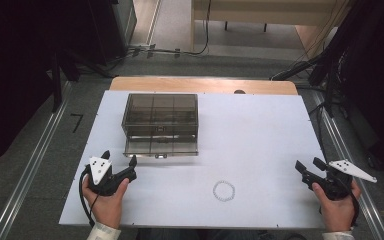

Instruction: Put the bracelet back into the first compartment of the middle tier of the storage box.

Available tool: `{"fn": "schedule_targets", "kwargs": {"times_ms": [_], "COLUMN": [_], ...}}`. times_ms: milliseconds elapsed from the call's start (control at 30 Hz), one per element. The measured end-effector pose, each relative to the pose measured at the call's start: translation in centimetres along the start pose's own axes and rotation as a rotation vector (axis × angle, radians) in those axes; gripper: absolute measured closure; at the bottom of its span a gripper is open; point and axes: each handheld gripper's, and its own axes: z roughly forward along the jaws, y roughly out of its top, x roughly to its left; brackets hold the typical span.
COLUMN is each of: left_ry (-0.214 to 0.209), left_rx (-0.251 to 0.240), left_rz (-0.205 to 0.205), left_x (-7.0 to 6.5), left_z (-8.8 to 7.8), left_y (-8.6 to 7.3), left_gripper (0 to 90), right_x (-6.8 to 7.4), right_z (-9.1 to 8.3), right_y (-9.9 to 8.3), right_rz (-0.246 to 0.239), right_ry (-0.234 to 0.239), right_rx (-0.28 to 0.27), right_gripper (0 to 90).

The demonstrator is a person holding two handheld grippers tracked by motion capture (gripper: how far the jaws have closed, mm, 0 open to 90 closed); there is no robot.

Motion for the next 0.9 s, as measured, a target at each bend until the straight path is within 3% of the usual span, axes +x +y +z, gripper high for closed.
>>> {"fn": "schedule_targets", "kwargs": {"times_ms": [900], "left_ry": [-0.045], "left_rx": [0.015], "left_rz": [0.019], "left_x": [-1.3], "left_z": [0.2], "left_y": [-0.2], "left_gripper": [12.5], "right_x": [0.0], "right_z": [0.1], "right_y": [0.0], "right_rz": [0.004], "right_ry": [-0.004], "right_rx": [0.01], "right_gripper": [27.1]}}
